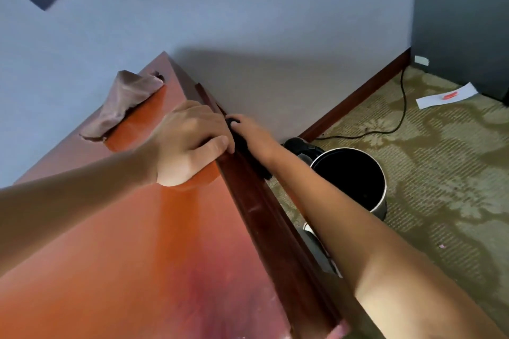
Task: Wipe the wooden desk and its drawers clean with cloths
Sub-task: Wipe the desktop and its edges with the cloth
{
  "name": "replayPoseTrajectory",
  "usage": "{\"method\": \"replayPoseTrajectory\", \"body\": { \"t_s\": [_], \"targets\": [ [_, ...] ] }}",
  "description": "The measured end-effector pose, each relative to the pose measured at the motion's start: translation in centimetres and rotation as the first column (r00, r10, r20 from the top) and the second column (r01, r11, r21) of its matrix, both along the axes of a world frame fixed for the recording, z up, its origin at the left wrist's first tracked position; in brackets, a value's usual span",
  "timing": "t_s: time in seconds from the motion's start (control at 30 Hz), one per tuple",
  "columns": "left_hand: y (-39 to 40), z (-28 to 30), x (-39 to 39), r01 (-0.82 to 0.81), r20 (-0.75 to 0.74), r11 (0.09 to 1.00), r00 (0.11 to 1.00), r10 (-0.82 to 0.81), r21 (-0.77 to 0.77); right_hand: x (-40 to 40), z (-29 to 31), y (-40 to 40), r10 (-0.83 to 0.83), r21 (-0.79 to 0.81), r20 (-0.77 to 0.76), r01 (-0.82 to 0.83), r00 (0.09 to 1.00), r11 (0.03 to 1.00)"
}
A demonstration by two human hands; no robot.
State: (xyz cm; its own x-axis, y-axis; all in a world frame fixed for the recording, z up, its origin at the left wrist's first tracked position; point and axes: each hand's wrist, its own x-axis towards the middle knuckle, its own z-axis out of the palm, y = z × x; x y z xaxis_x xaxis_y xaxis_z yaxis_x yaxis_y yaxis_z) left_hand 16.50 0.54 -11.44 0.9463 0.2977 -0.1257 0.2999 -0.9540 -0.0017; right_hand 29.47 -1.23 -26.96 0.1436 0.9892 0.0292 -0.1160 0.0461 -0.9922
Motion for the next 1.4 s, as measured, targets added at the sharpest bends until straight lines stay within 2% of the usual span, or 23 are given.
{"method": "replayPoseTrajectory", "body": {
  "t_s": [0.13,0.23,0.33,0.53,0.77,0.87,1.0,1.07,1.2,1.27,1.4],
  "targets": [
    [0.3,-0.1,0.0,0.034,0.011,0.999,0.999,-0.034,0.007,-0.2,-3.4,-8.4,0.036,0.059,0.001,-0.036,0.999,0.998],
    [0.2,-0.1,0.1,0.028,0.009,1.000,1.000,-0.028,-0.011,-0.8,-5.9,-9.8,0.064,0.026,-0.071,-0.062,0.995,0.998],
    [0.4,-0.2,0.1,0.018,0.000,1.000,1.000,-0.018,-0.010,-0.9,-5.5,-5.5,0.007,0.010,-0.035,-0.006,0.999,1.000],
    [0.7,-0.3,0.1,0.019,0.007,1.000,1.000,-0.019,0.000,-1.0,-2.2,9.0,-0.063,0.019,0.045,0.062,0.997,0.998],
    [0.8,-0.5,-0.4,-0.021,0.015,0.999,1.000,0.021,-0.031,-0.3,-0.3,21.8,-0.020,-0.099,0.191,0.040,0.981,0.994],
    [0.6,-0.5,-0.4,-0.028,0.015,0.999,0.999,0.029,-0.044,-0.3,-0.3,23.1,-0.012,-0.137,0.203,0.041,0.979,0.990],
    [0.4,-0.3,-0.2,-0.020,0.001,1.000,1.000,0.020,-0.024,-0.5,0.9,17.3,-0.054,-0.087,0.200,0.072,0.978,0.994],
    [0.5,-0.3,0.0,-0.007,0.014,1.000,1.000,0.007,-0.024,-0.6,1.1,12.9,-0.050,-0.003,0.207,0.052,0.977,0.999],
    [0.3,-0.6,-0.1,0.009,0.071,0.999,0.997,-0.005,-0.048,-0.7,1.2,0.9,-0.007,0.156,0.075,-0.005,0.997,0.988],
    [0.1,-0.6,-0.1,-0.005,0.085,0.999,0.996,0.008,-0.044,-1.2,1.0,-5.5,-0.015,0.098,-0.006,0.015,1.000,0.995],
    [0.1,-0.5,-0.1,-0.055,0.036,0.998,0.998,0.055,0.009,-2.0,-0.3,-15.8,-0.042,0.019,0.007,0.042,0.999,0.999]
  ]
}}
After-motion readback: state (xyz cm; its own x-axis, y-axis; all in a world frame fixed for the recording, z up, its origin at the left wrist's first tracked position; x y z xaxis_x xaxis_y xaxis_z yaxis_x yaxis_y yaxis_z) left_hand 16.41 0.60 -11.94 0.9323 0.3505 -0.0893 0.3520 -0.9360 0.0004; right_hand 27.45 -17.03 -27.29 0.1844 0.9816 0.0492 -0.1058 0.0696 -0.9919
